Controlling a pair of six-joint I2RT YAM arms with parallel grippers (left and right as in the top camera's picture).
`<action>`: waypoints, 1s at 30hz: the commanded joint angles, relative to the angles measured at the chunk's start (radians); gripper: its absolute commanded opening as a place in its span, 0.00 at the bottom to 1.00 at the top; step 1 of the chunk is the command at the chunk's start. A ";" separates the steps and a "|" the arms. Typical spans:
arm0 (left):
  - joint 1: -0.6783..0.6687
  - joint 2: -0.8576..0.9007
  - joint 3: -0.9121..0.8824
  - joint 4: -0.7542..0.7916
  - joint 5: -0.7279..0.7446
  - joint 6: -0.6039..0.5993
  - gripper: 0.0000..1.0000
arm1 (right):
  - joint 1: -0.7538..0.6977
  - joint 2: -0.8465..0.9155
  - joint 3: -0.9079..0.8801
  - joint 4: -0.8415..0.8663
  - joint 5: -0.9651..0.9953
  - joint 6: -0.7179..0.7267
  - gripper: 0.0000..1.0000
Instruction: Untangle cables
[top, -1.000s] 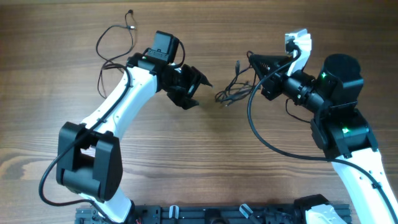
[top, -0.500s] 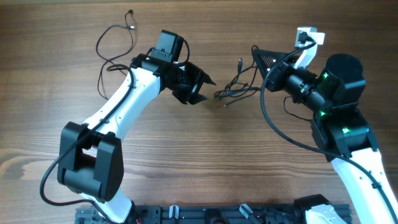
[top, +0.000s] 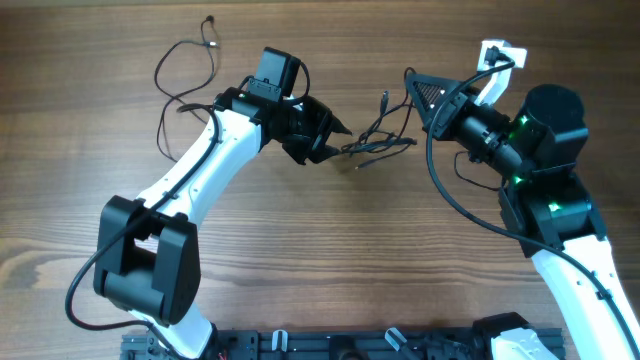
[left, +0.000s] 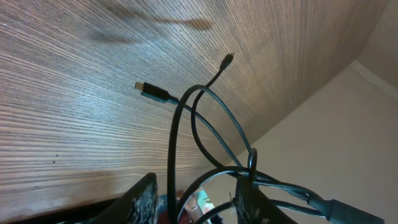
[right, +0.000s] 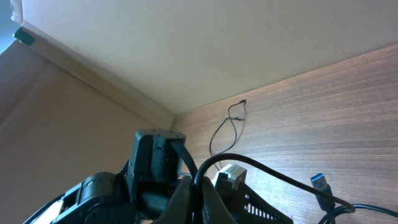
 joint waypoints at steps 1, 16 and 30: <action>-0.003 0.013 0.000 -0.003 0.005 -0.003 0.43 | -0.003 0.009 0.011 0.023 -0.025 0.014 0.04; 0.061 0.013 -0.001 -0.009 -0.201 0.324 0.04 | -0.003 0.010 0.011 -0.302 0.167 -0.105 0.04; 0.239 -0.171 0.056 0.232 -0.002 0.549 0.04 | -0.003 0.334 0.009 -0.769 0.733 -0.308 0.04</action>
